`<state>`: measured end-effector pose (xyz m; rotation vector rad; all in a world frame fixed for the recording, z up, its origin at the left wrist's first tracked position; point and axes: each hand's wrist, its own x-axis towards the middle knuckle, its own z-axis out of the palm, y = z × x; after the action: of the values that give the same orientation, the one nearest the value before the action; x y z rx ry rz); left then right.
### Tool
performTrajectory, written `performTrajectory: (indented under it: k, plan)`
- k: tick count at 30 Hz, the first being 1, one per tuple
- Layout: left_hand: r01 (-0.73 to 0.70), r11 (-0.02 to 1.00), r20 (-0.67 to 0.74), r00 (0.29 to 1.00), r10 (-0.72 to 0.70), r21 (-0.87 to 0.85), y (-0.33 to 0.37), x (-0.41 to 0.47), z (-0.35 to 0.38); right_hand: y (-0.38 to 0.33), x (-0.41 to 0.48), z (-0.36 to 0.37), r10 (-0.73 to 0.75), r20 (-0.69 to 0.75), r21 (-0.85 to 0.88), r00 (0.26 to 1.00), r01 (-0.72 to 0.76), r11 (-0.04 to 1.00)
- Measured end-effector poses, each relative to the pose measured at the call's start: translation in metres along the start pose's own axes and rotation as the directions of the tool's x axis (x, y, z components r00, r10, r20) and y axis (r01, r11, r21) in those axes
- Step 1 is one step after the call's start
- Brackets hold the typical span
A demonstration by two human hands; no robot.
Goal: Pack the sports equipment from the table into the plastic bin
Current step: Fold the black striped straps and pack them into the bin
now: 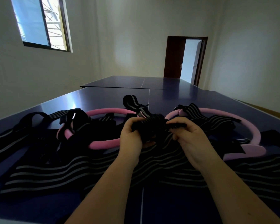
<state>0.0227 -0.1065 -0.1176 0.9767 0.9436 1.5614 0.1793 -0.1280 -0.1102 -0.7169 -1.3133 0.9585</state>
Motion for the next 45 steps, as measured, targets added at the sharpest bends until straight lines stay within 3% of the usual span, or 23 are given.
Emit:
performTrajectory:
  k: [5,10,13,19,23,30,34,38,42,45]
  plan:
    - [0.009,1.0,0.044,0.999,-0.009,0.009,-0.003,0.003,0.002,0.003,0.004,-0.005,0.012,-0.019,0.05,1.0,-0.011,0.999]
    - [-0.111,0.994,0.048,0.993,0.111,0.007,-0.007,0.005,0.001,0.003,0.001,-0.002,0.087,0.06,0.148,0.994,-0.096,0.984]
    - [-0.156,0.987,0.058,0.986,0.157,-0.03,-0.004,0.003,0.002,0.007,0.001,-0.004,0.127,0.019,0.067,0.992,-0.128,0.99]
    - [0.021,0.993,0.174,0.985,0.0,-0.118,0.002,-0.006,0.007,0.009,0.004,-0.003,0.024,-0.054,-0.111,0.998,-0.03,0.993]
    - [0.23,0.924,0.254,0.955,-0.154,-0.307,0.007,-0.007,0.006,0.009,0.004,-0.004,-0.028,-0.066,-0.156,0.997,0.018,0.988]
    - [0.23,0.958,0.124,0.97,-0.21,-0.173,0.002,-0.002,0.003,0.009,0.001,-0.002,0.041,0.084,-0.078,0.996,-0.035,0.996]
    - [0.177,0.975,0.075,0.983,-0.169,-0.133,0.002,-0.002,0.005,0.005,-0.001,0.001,-0.005,0.055,-0.143,0.998,0.013,0.99]
    - [0.134,0.988,0.178,0.977,-0.119,-0.076,0.001,-0.004,0.007,0.01,0.002,-0.001,0.018,-0.042,-0.18,0.999,-0.025,0.983]
    - [0.135,0.991,0.325,0.938,-0.123,-0.017,-0.003,-0.008,0.009,0.013,0.008,-0.004,-0.111,-0.134,-0.443,0.985,0.041,0.896]
    - [0.129,0.991,0.361,0.926,-0.109,-0.031,-0.005,-0.006,0.009,0.011,0.007,-0.002,-0.115,-0.169,-0.439,0.979,0.029,0.898]
